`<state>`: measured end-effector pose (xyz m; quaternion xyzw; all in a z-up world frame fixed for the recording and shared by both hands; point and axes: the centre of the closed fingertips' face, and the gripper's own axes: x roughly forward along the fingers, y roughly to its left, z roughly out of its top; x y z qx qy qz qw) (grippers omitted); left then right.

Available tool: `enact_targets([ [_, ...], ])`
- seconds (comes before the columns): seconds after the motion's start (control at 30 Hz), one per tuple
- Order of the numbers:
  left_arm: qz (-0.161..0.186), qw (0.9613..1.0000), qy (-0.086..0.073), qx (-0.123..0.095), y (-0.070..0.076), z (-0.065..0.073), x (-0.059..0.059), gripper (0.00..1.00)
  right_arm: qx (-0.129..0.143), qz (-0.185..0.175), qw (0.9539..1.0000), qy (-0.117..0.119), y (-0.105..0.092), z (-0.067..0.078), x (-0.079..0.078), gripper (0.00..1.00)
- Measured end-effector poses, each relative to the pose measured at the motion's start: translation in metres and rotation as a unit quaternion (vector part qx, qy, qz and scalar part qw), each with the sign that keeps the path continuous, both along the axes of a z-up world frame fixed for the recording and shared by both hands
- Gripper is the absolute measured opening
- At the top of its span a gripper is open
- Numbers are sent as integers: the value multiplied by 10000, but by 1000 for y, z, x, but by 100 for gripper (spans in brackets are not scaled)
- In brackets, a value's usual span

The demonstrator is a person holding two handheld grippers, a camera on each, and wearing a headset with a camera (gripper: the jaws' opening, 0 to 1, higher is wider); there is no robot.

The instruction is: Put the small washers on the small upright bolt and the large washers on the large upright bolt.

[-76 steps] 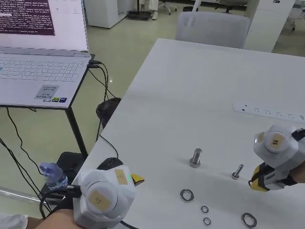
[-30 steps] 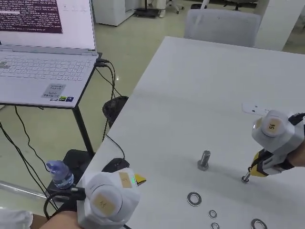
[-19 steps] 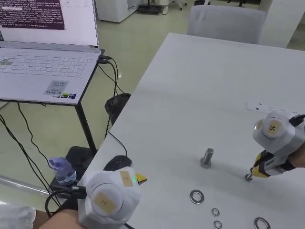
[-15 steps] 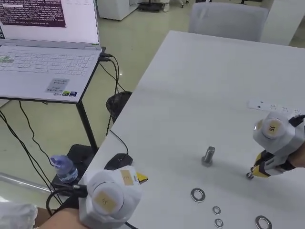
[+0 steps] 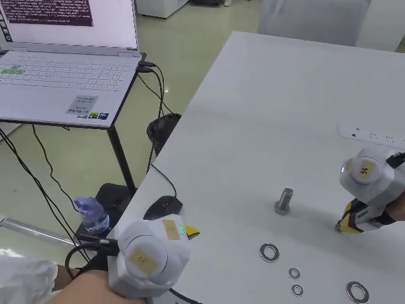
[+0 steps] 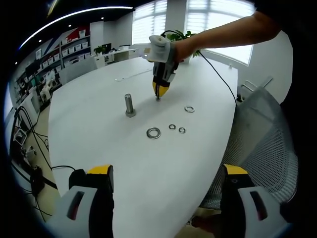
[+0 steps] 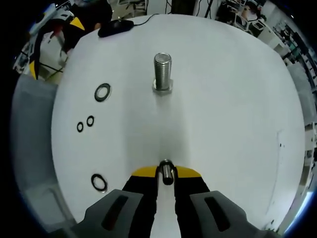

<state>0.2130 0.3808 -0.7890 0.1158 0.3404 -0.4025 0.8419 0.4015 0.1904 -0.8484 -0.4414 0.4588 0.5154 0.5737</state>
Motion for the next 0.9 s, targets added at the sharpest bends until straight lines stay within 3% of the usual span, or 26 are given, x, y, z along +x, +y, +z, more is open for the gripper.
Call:
enact_targets([
  [0.9, 33, 10000, 69, -32, 3, -5, -6, 86, -58, 16, 10000, -22, 4, -10, 0, 13],
])
